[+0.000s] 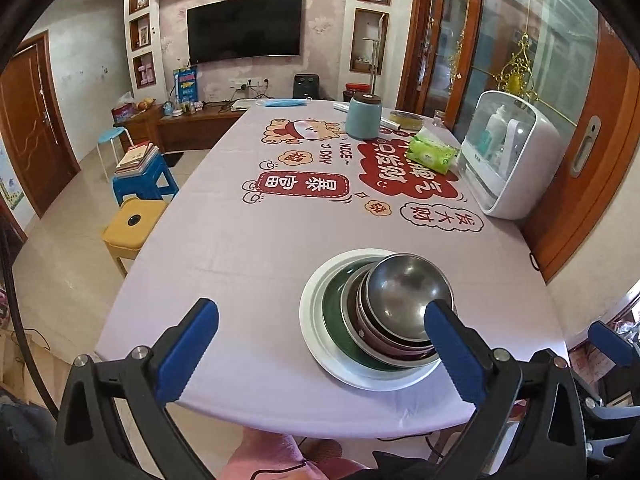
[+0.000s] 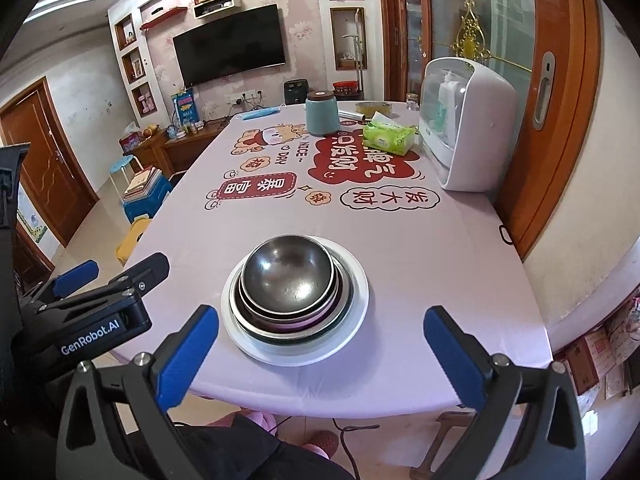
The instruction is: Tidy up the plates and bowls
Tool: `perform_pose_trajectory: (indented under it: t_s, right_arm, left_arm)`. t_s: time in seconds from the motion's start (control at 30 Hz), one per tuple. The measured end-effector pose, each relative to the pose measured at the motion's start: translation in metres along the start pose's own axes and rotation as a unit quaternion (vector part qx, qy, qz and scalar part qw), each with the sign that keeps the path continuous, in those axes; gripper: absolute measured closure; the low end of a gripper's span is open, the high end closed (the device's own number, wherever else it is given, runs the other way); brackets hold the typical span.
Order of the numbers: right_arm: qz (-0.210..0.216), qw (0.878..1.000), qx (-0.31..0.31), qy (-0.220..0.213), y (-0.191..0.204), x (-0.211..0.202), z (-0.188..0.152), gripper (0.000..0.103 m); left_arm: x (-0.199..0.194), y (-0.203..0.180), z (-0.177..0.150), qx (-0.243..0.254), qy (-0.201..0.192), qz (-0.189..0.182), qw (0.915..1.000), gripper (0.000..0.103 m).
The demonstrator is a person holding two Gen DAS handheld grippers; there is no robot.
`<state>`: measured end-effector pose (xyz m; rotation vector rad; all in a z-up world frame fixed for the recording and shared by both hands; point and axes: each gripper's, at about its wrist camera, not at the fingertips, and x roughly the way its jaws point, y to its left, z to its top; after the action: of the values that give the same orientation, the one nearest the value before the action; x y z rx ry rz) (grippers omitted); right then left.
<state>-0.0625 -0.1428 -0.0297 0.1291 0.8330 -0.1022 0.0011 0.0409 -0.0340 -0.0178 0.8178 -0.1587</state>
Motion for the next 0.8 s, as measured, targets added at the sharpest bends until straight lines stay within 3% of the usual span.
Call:
perform_pose_trajectory:
  t_s: [0.8]
  right_arm:
    - [0.005, 0.999, 0.031, 0.013, -0.021, 0.009, 0.001, 0.0]
  left_arm:
    - [0.006, -0.025, 0.005, 0.033, 0.003, 0.009, 0.9994, 0.001]
